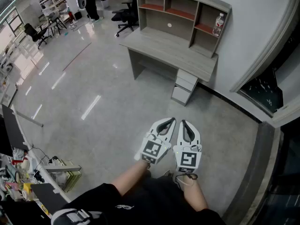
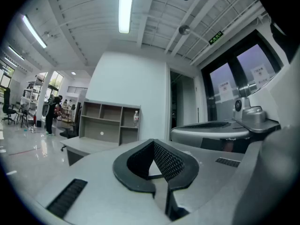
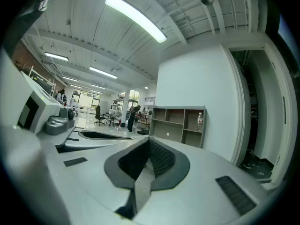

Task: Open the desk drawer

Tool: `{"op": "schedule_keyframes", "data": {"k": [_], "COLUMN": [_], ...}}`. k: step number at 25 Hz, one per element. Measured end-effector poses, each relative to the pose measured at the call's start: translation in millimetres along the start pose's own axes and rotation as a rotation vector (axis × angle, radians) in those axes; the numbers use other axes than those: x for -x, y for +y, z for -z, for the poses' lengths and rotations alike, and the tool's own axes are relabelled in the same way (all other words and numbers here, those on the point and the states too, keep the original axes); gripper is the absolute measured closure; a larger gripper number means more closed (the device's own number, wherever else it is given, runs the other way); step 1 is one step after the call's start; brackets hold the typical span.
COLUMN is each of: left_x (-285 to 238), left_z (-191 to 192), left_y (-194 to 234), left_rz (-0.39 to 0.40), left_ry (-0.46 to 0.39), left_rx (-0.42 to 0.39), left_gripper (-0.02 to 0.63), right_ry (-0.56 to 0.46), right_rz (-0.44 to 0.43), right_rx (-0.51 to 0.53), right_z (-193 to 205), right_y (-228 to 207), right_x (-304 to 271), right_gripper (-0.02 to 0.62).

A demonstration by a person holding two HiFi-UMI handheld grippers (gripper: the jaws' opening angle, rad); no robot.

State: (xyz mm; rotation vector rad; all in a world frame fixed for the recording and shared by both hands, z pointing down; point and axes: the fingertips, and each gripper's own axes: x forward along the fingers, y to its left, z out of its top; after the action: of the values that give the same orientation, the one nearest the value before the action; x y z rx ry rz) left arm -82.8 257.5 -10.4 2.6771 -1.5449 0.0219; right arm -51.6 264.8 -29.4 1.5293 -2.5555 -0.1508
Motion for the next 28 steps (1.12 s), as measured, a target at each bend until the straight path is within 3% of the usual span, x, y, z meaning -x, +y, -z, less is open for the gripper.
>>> {"op": "schedule_keyframes", "data": {"k": [15,28], "left_x": [2,30], "left_z": [0,16], "left_y": [10,53], "left_rz": [-0.001,0.006], "left_ry": [0.0,0.03], "left_rx": [0.01,0.032], "left_gripper": [0.603,0.603], "right_ry": [-0.002,0.042], "right_rz": [0.005,-0.011], "right_rx": [-0.021,-0.016], "right_z": [0,6], "right_y": [3,55], "right_x": [-8,-30], "right_gripper": [0.589,0.589]}}
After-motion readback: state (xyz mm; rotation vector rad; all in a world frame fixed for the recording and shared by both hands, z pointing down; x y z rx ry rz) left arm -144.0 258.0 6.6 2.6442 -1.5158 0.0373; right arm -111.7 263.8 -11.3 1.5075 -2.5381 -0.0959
